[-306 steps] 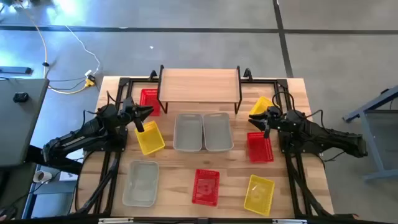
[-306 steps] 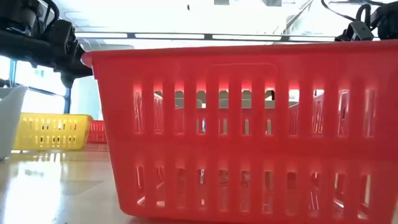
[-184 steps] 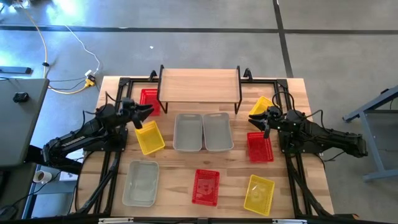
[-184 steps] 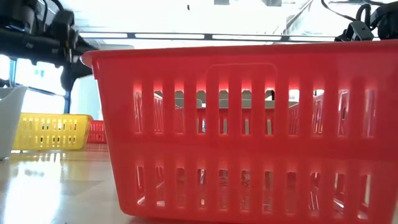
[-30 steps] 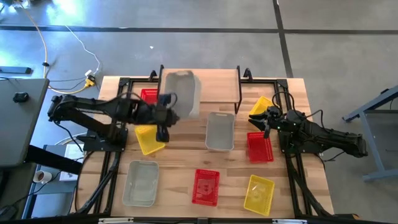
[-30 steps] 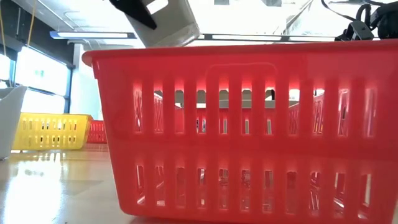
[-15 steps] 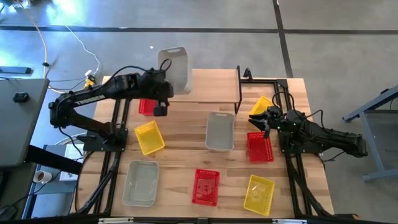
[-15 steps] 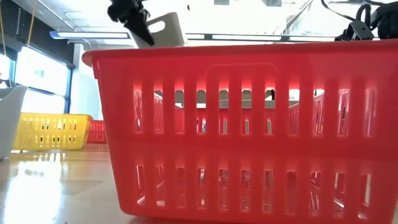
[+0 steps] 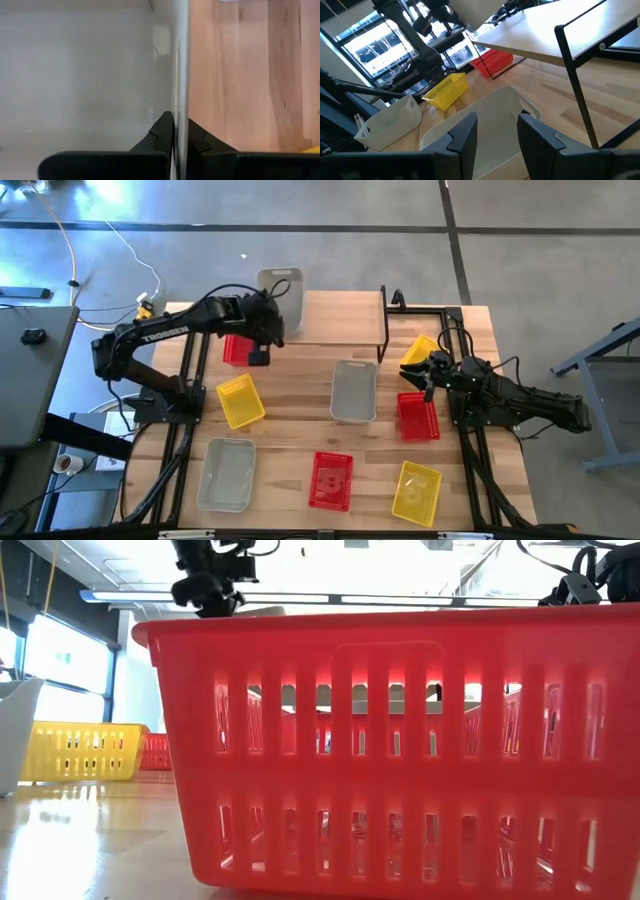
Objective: Stack baskets on shelf by color
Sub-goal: Put the top left gray bin on the shelf
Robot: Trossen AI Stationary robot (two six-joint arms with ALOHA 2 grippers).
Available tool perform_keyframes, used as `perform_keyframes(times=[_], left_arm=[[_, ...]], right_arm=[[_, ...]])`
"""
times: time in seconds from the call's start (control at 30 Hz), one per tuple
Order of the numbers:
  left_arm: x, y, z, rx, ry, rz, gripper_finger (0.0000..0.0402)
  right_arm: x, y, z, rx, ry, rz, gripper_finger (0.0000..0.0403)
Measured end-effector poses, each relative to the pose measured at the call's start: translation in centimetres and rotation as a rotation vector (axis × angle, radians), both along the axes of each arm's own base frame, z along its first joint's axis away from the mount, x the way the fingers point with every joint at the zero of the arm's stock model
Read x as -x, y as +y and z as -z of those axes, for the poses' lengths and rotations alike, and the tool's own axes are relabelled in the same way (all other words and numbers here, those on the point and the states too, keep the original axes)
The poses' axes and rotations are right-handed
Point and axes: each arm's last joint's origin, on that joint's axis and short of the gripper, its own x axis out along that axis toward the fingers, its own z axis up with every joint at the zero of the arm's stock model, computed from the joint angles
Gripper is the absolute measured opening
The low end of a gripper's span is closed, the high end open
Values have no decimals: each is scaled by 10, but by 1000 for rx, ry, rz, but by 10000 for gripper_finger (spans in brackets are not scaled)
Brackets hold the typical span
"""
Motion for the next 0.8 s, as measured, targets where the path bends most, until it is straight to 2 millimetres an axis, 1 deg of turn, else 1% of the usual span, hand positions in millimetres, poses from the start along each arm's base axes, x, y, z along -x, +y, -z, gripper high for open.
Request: perform_keyframes(times=[0.33, 0.67, 0.8], left_arm=[[-6, 7, 11, 6, 57, -12, 0], [-3, 19, 20, 29, 106, -37, 0], [-3, 21, 20, 32, 105, -39, 0]], right_arm=[[0, 0, 0, 0, 0, 0, 126], [0, 0, 0, 0, 0, 0, 126], [0, 0, 0, 0, 0, 0, 126]])
